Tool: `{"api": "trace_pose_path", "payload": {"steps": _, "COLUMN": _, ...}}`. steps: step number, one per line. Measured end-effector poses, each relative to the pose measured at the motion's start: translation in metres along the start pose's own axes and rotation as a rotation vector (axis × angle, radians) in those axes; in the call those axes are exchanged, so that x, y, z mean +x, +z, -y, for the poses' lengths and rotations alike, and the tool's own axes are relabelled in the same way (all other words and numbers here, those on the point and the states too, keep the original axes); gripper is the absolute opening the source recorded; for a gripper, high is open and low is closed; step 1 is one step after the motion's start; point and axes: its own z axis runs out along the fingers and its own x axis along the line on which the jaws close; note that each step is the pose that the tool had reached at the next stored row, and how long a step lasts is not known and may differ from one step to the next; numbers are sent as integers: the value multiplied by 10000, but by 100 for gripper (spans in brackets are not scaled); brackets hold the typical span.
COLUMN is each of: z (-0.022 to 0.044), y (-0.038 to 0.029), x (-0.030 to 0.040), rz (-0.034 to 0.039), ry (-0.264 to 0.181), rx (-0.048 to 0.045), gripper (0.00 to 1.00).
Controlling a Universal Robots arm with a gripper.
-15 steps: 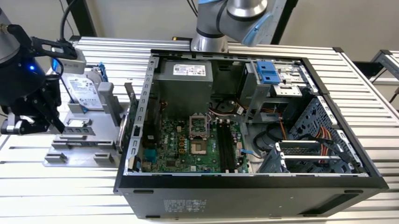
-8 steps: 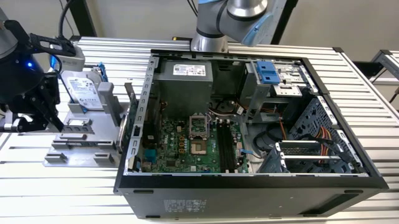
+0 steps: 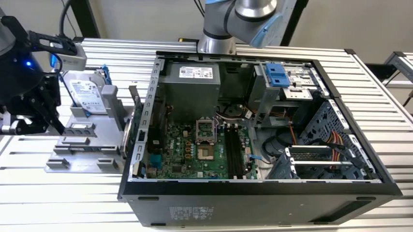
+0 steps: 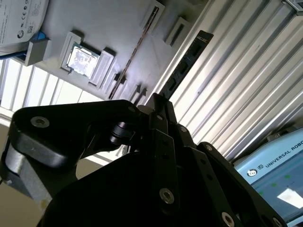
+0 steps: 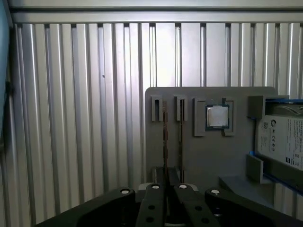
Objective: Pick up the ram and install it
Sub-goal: 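Pick up the ram and move it above insertion slot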
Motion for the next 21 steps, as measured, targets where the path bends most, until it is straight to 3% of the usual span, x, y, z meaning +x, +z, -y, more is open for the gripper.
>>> {"api": "trace_pose_path", "payload": {"steps": 21, "z": 0, "y": -167, "x": -7, "rz": 0, "ry": 3, "rx": 0, "gripper": 0}}
